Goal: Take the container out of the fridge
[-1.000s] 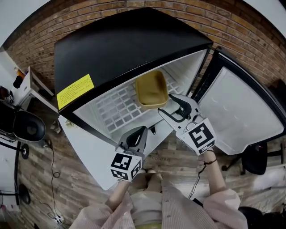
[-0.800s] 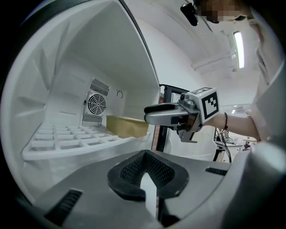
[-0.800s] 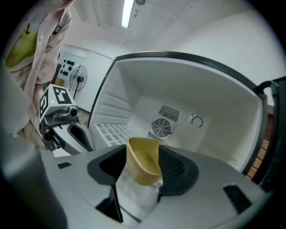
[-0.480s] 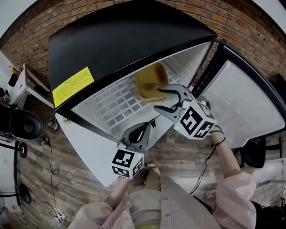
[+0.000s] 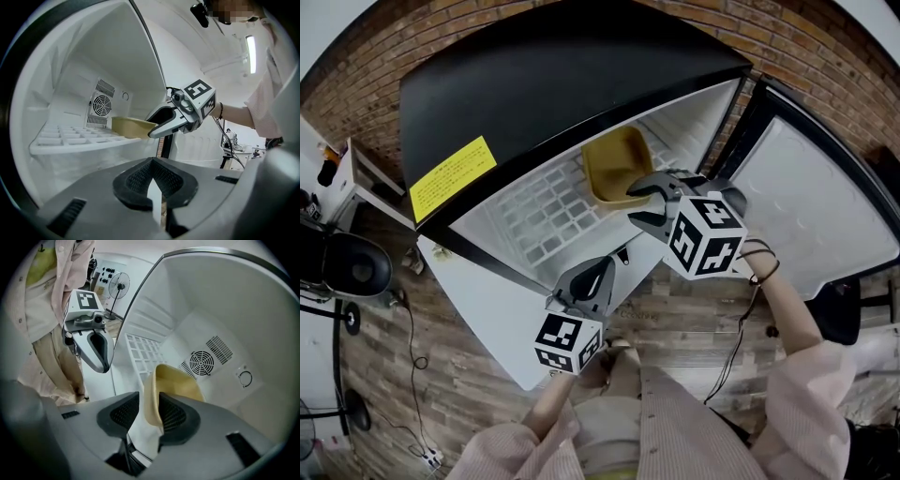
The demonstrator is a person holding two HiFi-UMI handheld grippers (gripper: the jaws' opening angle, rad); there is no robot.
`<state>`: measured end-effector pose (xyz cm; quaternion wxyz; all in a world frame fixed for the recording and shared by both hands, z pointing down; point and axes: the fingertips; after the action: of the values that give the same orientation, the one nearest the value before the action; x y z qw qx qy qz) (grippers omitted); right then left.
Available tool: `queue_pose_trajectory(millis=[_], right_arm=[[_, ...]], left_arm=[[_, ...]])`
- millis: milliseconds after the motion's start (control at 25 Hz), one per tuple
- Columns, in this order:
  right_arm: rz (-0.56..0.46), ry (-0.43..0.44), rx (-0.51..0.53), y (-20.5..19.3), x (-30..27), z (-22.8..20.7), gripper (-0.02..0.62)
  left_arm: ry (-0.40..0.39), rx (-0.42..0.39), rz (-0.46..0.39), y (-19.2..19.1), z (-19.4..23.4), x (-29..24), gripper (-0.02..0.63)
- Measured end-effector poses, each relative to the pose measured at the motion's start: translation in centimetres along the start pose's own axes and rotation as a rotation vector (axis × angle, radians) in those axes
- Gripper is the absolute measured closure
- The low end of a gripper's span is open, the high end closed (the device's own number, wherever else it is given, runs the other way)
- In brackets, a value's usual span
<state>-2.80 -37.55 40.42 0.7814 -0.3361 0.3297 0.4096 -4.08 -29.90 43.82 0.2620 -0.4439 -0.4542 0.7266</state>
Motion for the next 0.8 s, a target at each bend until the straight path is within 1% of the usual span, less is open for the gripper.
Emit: queue_pose_trajectory(millis=[160,360,520,680,800], right_arm=[[0.02,-0.01,0.025,0.0,0.0,-0.4,0.525],[0.022,0.005,0.034,0.3,0.0,-0.3,0.534],[0.013,0.006,0.027,0.4,0.2,-0.2,0.569],[0.001,0.0,0.001,0.5,0.7,-0.3,0.571],[0.005,-0.006,0.001,0.5,1.1,-0.1,0.571]], left_arm=[[-0.001,-0.003,0.002,-0.1,-0.1,0.2,0.615],[0.0,-0.004,0.002,-0.1,-0.1,0.5,0.615],[-0.001,-0.005,0.0,-0.2,-0.1,0.7,0.615],[-0.008,-0.008,-0.005,-0.1,-0.3,0.7,0.615],[-0.015,-0.012,-0.008,0.0,-0.6,0.8,0.615]])
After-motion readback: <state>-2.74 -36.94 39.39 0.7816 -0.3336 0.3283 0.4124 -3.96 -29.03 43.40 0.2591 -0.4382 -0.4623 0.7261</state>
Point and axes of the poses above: the fingertips, and each gripper's own axes: x backward along the fingers, z to its left, y out of its top, and after that the axes turned 13 degrees about z, right-handed
